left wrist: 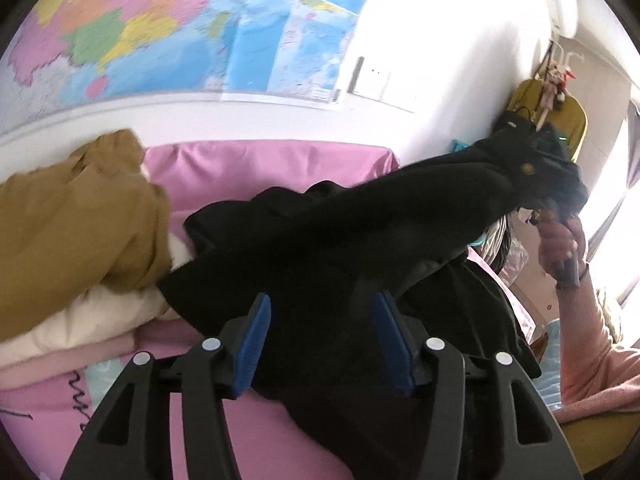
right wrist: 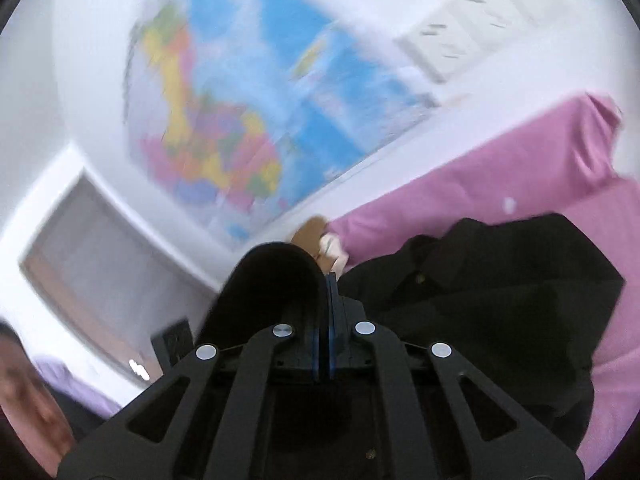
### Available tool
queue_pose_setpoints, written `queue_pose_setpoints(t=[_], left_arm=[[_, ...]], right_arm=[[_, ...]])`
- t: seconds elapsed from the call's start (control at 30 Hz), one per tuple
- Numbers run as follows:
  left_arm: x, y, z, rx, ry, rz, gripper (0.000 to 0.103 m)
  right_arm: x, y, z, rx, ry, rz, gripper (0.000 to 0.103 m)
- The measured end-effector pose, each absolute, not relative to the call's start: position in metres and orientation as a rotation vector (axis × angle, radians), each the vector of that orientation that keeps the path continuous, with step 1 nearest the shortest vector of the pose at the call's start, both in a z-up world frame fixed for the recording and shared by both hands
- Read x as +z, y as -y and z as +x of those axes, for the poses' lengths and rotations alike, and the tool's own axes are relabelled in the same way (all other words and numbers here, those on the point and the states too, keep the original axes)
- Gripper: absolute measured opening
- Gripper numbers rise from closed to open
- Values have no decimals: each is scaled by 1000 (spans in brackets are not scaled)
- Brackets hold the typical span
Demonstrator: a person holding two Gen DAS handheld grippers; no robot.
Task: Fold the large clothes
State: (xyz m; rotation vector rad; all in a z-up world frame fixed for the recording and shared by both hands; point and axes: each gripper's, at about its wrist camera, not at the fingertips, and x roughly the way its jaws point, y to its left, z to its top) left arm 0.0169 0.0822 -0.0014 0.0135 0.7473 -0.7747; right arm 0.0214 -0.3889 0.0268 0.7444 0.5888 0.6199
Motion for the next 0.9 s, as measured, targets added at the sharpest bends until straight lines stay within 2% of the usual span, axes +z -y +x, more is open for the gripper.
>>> queue_pose_setpoints(t=[0.1, 0.2, 0.27, 0.33, 0.4, 0.43, 0.47, 0.57, 0.73, 0.8, 0.83, 0.87, 0.9], left_arm=[[-11, -65, 23, -782, -775, 46, 59], [-33, -42, 38, -714, -825, 117, 58], [-46, -33, 51, -699, -873, 117, 58], [-57, -29, 62, -677, -903, 112, 58], [-63, -26, 71, -658, -918, 112, 57], [-64, -25, 74, -657, -924, 109, 57], [-65, -24, 77, -653, -928, 108, 57], [-67, -20, 82, -652, -931, 113, 57], [-68, -13, 87, -649, -933, 120, 58], [-67, -12, 87, -647, -934, 118, 58], [-66, -12, 88, -645, -934, 117, 58], [-64, -13, 87, -647, -932, 111, 58], [-62, -13, 87, -650, -930, 102, 58]], right_arm=[[-11, 421, 33, 531, -661, 853, 3], [-64, 442, 47, 415, -792, 928, 12], [-92, 450, 48, 340, -859, 958, 47], [-102, 456, 40, 306, -865, 968, 50], [-96, 462, 29, 322, -836, 938, 65], [-89, 463, 22, 325, -819, 910, 78], [-78, 464, 14, 326, -790, 859, 85], [-53, 453, -4, 318, -738, 681, 88], [-40, 389, 1, 350, -767, 297, 86], [-51, 378, 12, 362, -816, 256, 64], [-58, 377, 22, 367, -847, 263, 26], [-61, 381, 26, 385, -852, 297, 13], [-62, 388, 27, 384, -844, 339, 13]])
